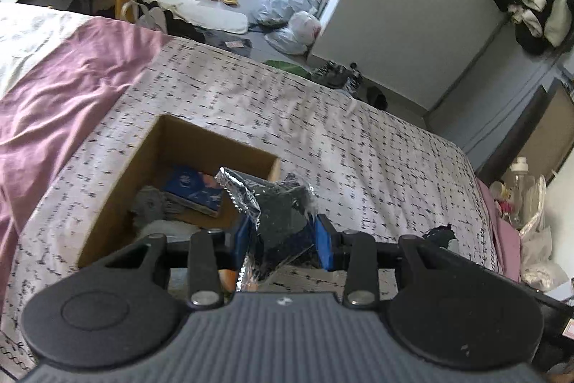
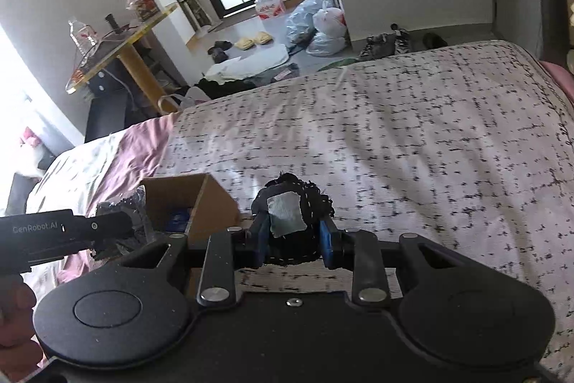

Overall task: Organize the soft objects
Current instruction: 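Lift and carry the black bag and black item over the box with both grippers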

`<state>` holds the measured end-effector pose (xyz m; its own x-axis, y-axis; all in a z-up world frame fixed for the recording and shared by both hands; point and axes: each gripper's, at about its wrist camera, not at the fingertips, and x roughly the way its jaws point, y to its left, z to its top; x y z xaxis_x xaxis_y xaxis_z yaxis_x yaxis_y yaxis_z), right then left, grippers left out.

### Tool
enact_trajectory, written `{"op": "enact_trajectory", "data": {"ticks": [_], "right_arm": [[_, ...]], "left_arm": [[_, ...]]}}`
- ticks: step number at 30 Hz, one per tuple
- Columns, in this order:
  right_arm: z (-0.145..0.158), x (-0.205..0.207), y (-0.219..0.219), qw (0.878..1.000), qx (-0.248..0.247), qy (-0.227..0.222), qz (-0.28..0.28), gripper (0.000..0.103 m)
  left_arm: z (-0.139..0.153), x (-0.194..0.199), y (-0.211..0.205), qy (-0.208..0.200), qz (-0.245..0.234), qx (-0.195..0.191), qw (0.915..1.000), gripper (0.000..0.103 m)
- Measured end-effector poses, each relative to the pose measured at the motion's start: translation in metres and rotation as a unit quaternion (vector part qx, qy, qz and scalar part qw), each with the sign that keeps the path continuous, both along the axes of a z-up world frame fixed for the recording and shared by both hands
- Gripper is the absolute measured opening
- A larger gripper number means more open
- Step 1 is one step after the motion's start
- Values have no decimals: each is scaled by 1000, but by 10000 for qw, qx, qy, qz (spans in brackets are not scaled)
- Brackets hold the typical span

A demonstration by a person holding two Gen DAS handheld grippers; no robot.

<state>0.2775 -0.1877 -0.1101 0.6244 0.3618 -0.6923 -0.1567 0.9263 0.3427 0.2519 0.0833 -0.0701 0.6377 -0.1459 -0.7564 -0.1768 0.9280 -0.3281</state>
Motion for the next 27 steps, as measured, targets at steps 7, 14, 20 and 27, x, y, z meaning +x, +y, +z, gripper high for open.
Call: {"op": "enact_trajectory", "data": {"ticks": [7, 14, 20, 27], "right_arm": [[7, 4, 35, 9994, 45, -112, 311, 29], [10, 11, 69, 9981, 97, -125, 595, 29], [13, 23, 100, 9964, 187, -126, 818, 29], [11, 32, 132, 9937, 246, -53, 1088, 30]], "left_arm": [[0, -12, 39, -15, 400, -5, 9992, 38], [-1, -18, 68, -2, 662, 0, 9978, 38], [1, -18, 85, 18, 762, 33, 9971, 38], [5, -15, 101, 12, 876, 51, 9961, 38]]}}
